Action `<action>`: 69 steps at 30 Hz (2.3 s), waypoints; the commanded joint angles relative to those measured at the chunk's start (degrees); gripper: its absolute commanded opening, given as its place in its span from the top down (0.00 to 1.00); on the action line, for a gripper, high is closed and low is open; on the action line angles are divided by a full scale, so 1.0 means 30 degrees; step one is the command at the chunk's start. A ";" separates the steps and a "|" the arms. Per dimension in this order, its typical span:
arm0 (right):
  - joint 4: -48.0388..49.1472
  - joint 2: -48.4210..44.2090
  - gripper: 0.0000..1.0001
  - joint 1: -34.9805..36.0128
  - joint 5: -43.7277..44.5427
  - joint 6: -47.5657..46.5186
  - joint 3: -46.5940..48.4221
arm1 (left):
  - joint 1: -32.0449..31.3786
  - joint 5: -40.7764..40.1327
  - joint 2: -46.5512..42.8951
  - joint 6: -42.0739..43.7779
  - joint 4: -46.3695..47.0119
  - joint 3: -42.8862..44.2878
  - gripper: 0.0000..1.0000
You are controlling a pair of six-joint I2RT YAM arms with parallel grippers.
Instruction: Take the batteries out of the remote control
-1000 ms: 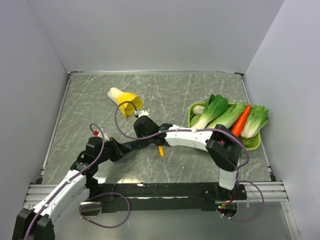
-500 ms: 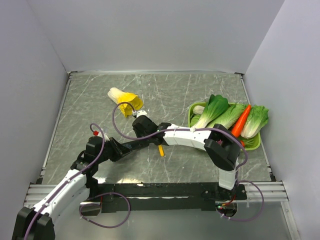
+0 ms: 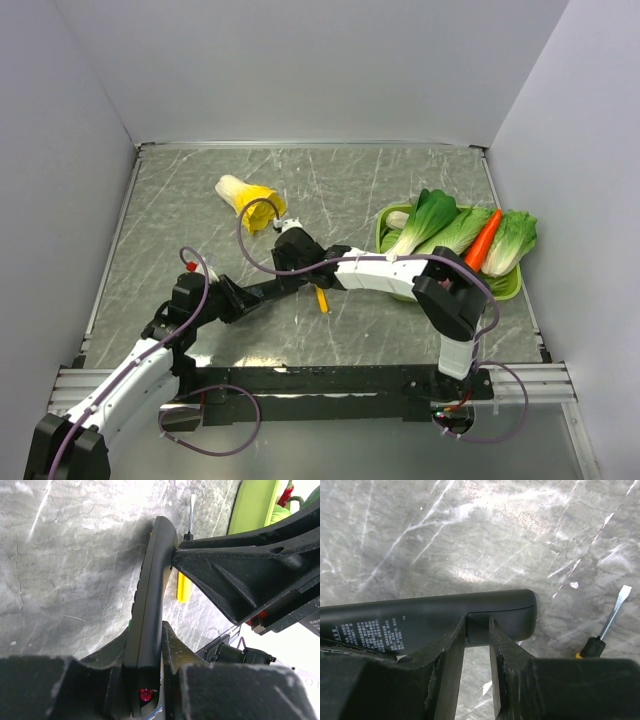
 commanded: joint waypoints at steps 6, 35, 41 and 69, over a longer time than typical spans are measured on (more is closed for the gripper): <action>0.1496 -0.0434 0.69 -0.0137 -0.2452 0.1250 -0.1347 | -0.0119 0.0090 0.0254 0.0914 -0.0473 -0.0038 0.99; 0.0676 -0.0580 0.64 0.0302 -0.2101 0.1016 -0.1523 | -0.0119 0.0149 0.0284 0.0944 -0.0415 0.0021 0.99; -0.0349 -0.0551 0.65 0.0682 -0.1017 0.0694 -0.1289 | -0.0119 0.0120 0.0225 0.0915 -0.0444 0.0051 0.99; -0.4010 0.1763 0.65 0.1532 0.1091 -0.0039 0.1787 | -0.0148 0.0296 -0.0038 0.0621 -0.0472 0.0020 0.99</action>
